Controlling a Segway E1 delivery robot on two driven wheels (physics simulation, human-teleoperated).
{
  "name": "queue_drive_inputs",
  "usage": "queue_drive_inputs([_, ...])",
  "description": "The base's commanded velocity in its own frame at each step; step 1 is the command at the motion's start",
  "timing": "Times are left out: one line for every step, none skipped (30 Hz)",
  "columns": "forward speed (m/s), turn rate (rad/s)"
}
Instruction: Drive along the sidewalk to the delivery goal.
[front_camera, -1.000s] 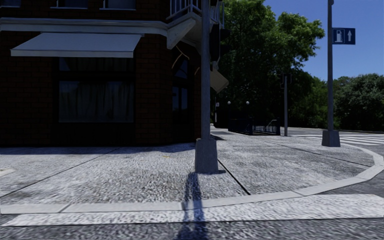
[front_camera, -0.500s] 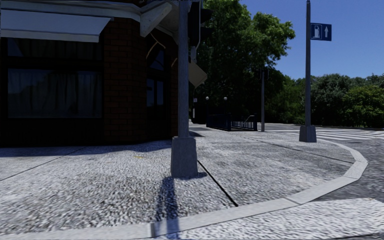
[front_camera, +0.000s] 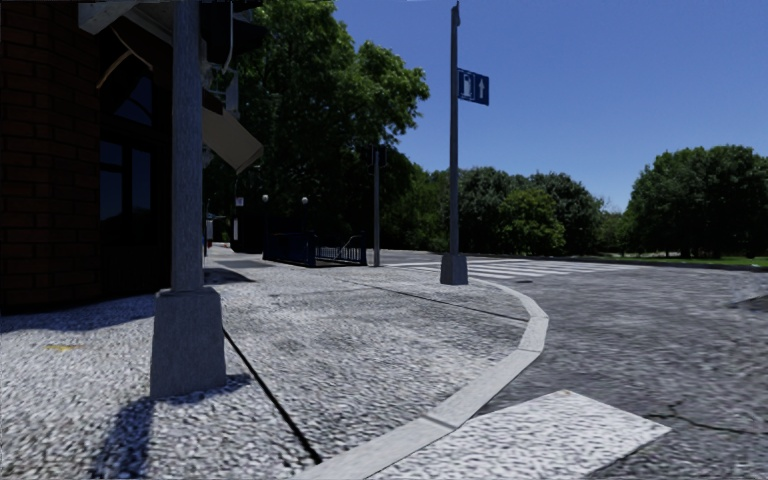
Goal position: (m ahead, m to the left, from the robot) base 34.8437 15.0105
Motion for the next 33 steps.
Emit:
queue_drive_inputs([0.72,0.00])
queue_drive_inputs([0.72,0.00])
queue_drive_inputs([0.72,-0.38])
queue_drive_inputs([0.72,-0.54])
queue_drive_inputs([0.71,-0.74])
queue_drive_inputs([0.71,-0.47])
queue_drive_inputs([0.71,-0.47])
queue_drive_inputs([0.71,0.00])
queue_drive_inputs([0.71,0.00])
queue_drive_inputs([0.71,0.00])
queue_drive_inputs([0.73,0.00])
queue_drive_inputs([0.74,0.00])
queue_drive_inputs([0.77,0.00])
queue_drive_inputs([0.78,0.00])
queue_drive_inputs([0.79,0.42])
queue_drive_inputs([0.79,0.62])
queue_drive_inputs([0.80,0.68])
queue_drive_inputs([0.81,0.60])
queue_drive_inputs([0.81,0.60])
queue_drive_inputs([0.81,0.00])
queue_drive_inputs([0.82,0.00])
queue_drive_inputs([0.82,0.00])
queue_drive_inputs([0.82,0.00])
queue_drive_inputs([0.82,0.00])
queue_drive_inputs([0.82,0.00])
queue_drive_inputs([0.82,0.00])
queue_drive_inputs([0.83,0.00])
queue_drive_inputs([0.85,0.00])
queue_drive_inputs([0.87,0.00])
queue_drive_inputs([0.87,0.00])
queue_drive_inputs([0.88,0.00])
queue_drive_inputs([0.88,0.00])
queue_drive_inputs([0.88,0.00])
